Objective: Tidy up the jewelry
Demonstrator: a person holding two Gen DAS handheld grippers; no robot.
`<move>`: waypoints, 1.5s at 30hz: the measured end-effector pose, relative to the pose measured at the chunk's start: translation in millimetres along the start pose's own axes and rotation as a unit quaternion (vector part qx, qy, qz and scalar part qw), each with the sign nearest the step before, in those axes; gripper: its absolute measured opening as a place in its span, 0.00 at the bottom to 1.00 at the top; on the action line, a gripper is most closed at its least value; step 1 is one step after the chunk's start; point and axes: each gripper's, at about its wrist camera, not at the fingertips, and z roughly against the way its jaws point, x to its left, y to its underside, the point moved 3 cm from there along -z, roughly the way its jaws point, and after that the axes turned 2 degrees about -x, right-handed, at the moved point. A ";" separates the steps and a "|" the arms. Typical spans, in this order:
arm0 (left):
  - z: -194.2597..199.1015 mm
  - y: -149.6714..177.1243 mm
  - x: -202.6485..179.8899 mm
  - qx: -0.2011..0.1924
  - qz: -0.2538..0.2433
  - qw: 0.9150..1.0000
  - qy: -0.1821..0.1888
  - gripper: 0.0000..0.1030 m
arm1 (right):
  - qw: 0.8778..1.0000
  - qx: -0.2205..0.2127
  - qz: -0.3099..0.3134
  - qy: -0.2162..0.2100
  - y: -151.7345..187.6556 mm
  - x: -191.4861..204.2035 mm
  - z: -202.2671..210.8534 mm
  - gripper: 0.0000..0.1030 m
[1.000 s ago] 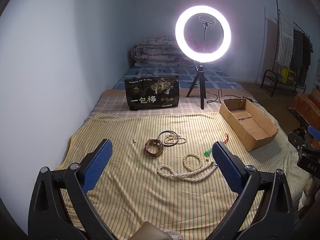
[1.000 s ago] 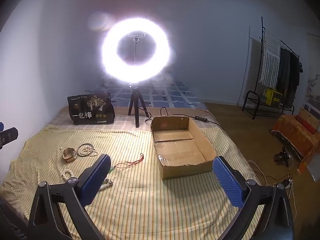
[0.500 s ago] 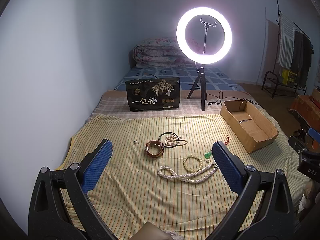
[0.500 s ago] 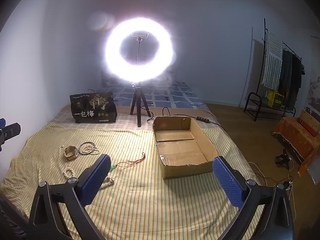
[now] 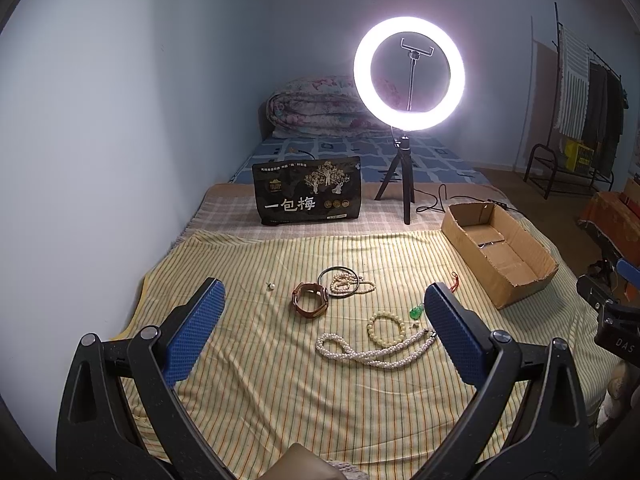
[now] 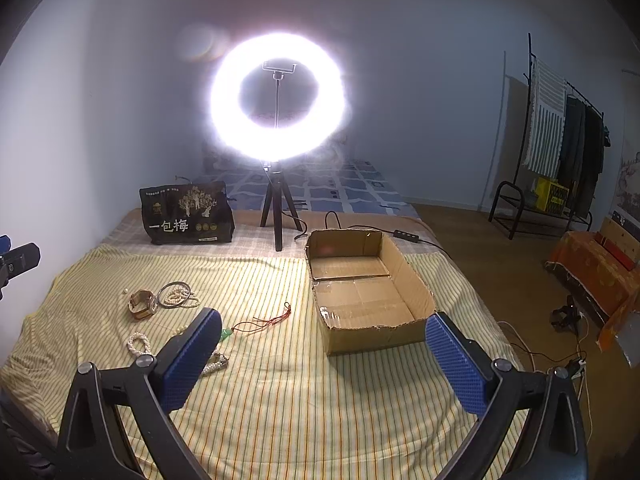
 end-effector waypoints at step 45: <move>3.5 -0.6 -0.5 -0.008 -0.001 1.000 -0.003 0.99 | 1.000 0.018 0.000 -0.006 3.9 2.3 -4.2 1.00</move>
